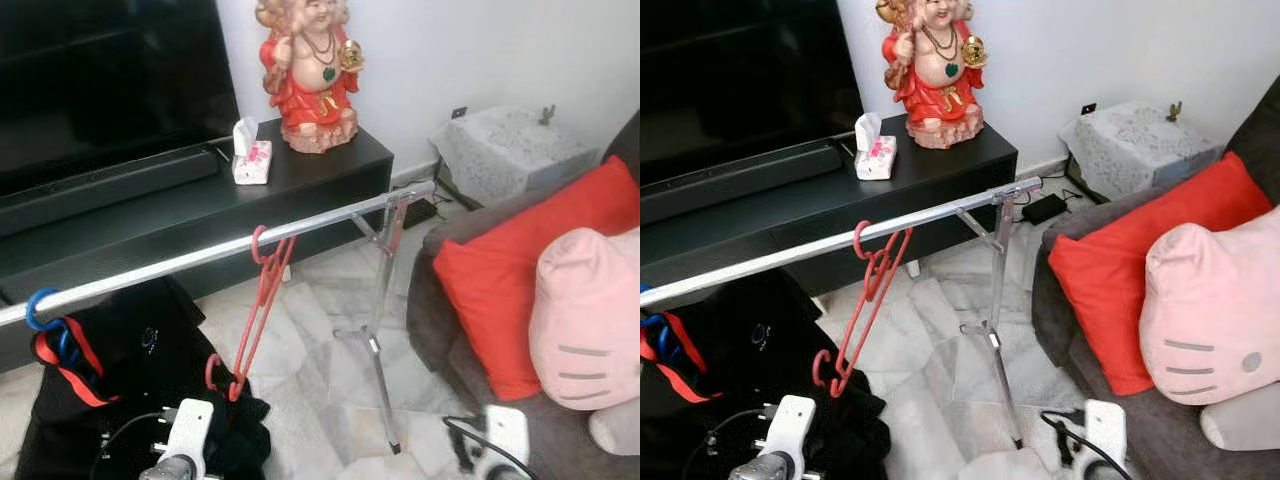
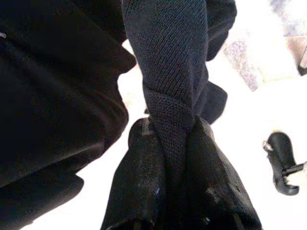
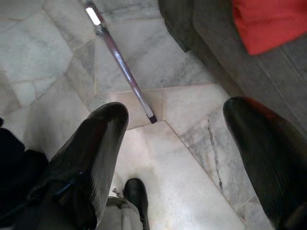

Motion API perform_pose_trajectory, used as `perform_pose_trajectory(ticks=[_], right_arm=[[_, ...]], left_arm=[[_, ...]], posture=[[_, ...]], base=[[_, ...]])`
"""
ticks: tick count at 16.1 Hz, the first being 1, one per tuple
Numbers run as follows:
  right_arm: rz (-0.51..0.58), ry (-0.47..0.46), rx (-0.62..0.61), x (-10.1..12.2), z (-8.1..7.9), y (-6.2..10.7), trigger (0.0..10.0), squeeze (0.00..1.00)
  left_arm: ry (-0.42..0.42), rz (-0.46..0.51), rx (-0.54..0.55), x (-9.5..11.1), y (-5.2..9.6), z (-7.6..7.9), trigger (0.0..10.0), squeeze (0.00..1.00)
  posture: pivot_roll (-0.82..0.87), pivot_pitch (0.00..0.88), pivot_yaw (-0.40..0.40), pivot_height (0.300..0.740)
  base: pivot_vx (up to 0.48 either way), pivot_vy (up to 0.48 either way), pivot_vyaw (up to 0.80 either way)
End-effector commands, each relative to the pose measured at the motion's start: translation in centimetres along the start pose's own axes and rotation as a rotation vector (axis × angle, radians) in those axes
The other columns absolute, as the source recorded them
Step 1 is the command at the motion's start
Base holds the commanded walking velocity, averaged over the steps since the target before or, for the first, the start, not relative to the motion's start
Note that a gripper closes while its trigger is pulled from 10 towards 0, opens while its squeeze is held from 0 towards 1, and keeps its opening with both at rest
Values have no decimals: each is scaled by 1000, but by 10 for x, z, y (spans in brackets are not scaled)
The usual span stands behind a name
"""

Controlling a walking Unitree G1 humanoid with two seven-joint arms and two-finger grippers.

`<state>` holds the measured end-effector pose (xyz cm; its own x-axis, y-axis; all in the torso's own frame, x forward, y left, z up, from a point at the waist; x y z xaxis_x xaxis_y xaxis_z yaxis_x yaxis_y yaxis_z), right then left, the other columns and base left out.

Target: Hang hanger

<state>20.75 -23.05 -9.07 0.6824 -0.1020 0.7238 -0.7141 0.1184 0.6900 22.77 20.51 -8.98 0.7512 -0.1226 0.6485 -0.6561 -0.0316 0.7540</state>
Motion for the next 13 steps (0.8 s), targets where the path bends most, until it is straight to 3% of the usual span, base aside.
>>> perform_pose_trajectory(ticks=[1,3,4,7,9,10,13], right_arm=[[9,24,30,8,-12,-4,10000,0],[8,38,43,12,-18,-6,10000,0],[9,88,52,17,-21,-9,10000,0],[29,113,52,21,-20,-9,10000,0],[34,95,41,18,-18,-7,10000,0],[13,57,8,6,-12,-3,10000,0],[-25,31,-31,-11,-7,2,10000,0]], left_arm=[[31,15,41,1,1,-10,10000,0],[45,34,58,7,1,-13,10000,0],[81,55,85,13,0,-15,10000,0],[154,110,118,27,-2,-15,10000,0],[134,112,95,29,-3,-10,10000,0],[96,101,66,28,-4,-4,10000,0],[73,89,53,29,-5,0,10000,0]], posture=[[-186,0,-25,740],[-163,0,-52,740],[-147,0,-95,740],[-172,0,-85,740],[-209,0,-52,740],[-259,0,-7,740],[-309,0,23,740]], base=[[0,0,0],[0,0,0],[0,0,0],[0,0,0],[0,0,0],[0,0,0],[0,0,0]])
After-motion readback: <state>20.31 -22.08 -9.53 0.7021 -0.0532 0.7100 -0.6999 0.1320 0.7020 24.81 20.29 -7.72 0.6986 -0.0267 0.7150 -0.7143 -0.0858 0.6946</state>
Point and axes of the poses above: a point about 5 cm out from each wrist's last joint towards the gripper, its own y axis pointing back from the gripper into the wrist, its own x axis along the axis of the wrist's last joint, z = x × y, the point moved 3 cm from there along -y, pointing out of the wrist towards the gripper, and after that the axes turned 1 degree about y, right-handed, at the moved point
